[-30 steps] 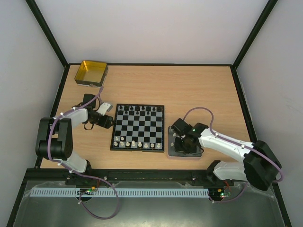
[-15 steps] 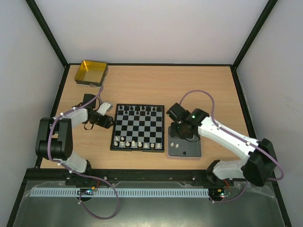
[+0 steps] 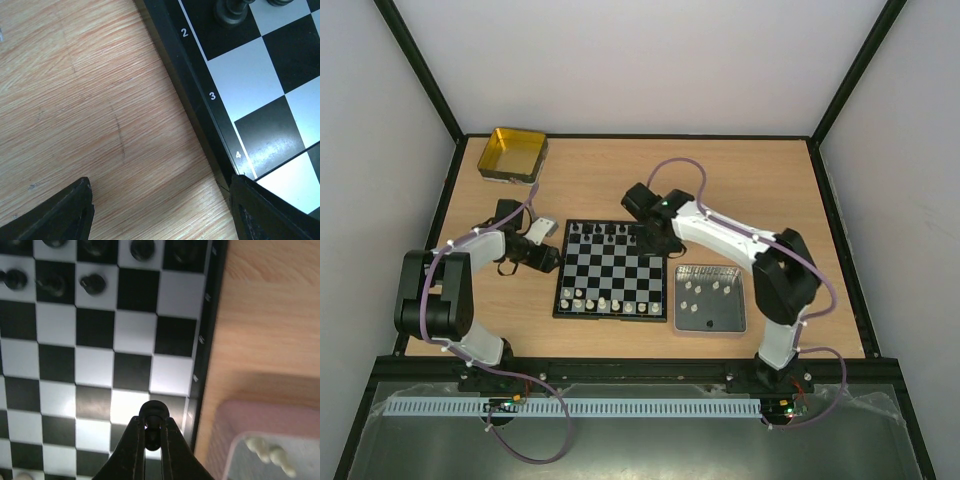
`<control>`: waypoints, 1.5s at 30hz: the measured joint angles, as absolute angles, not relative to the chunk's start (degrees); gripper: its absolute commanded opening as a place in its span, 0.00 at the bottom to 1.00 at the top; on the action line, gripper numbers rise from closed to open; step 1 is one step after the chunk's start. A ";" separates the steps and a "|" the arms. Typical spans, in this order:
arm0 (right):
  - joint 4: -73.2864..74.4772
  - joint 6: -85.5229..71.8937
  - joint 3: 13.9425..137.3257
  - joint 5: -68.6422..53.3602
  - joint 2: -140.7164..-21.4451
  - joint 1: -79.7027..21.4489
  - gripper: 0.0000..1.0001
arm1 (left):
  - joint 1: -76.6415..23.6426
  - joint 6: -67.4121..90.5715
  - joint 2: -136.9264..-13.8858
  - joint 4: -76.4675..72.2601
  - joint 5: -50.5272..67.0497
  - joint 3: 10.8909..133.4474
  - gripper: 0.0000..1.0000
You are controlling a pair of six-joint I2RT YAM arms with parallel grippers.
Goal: Set up the chess pieces on the board
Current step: Place the chess piece on the chessboard.
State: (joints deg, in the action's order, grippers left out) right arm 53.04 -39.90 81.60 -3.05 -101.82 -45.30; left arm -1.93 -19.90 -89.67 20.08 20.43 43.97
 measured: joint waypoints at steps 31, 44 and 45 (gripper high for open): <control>49.84 -35.09 94.13 -5.85 -118.10 -40.86 0.07 | -1.93 -19.94 -89.43 20.14 20.51 43.83 0.75; 48.29 -35.07 94.37 -6.35 -119.26 -40.10 0.10 | -1.93 -19.94 -89.43 20.14 20.51 43.83 0.75; 48.21 -35.05 94.37 -6.39 -119.48 -40.07 0.10 | -1.93 -19.94 -89.43 20.14 20.51 43.83 0.75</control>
State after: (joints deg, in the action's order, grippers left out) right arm 48.21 -35.05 94.37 -6.39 -119.48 -40.07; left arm -1.93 -19.94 -89.43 20.14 20.51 43.83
